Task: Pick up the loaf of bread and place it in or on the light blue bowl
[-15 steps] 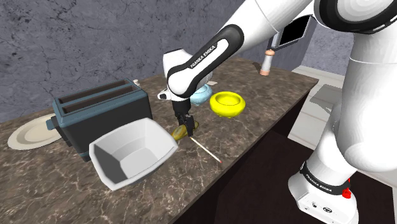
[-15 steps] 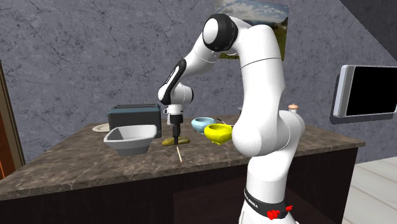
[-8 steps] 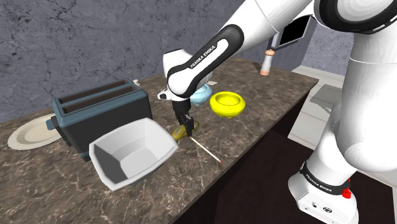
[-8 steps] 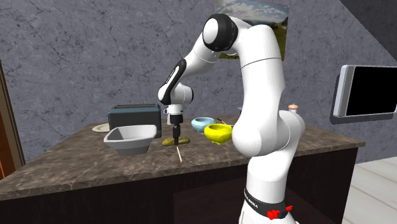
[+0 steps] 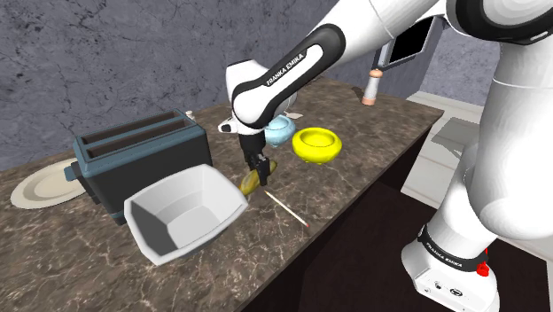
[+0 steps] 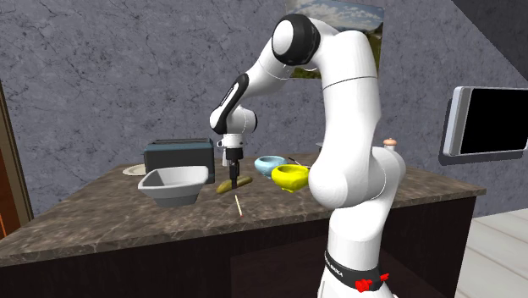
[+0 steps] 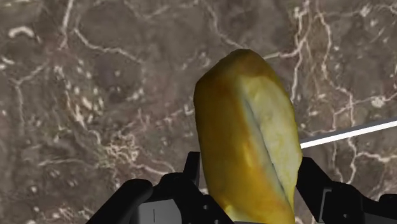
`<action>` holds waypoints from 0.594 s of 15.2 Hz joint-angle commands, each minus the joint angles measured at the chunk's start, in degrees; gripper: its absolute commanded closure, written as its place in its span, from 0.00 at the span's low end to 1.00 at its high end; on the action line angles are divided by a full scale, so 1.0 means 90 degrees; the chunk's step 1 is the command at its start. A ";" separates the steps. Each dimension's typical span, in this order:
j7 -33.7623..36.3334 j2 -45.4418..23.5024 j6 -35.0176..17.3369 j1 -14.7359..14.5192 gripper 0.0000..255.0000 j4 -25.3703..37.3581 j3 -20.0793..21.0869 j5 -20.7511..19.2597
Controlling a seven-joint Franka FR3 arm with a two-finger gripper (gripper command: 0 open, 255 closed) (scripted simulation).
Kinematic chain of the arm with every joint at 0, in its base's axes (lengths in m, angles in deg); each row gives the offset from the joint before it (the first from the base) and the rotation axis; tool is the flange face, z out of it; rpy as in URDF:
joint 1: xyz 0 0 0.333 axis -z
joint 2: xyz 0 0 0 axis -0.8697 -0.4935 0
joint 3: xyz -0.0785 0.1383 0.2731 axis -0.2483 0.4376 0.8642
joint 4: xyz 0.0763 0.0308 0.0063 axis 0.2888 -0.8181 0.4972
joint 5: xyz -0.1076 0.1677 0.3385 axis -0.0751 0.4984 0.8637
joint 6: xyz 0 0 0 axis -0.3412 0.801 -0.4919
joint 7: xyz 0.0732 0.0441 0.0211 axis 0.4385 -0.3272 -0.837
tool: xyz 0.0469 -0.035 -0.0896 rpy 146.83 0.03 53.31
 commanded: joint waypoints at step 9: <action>0.0038 0.0473 0.0788 0.0018 1.00 0.0315 -0.0008 -0.0010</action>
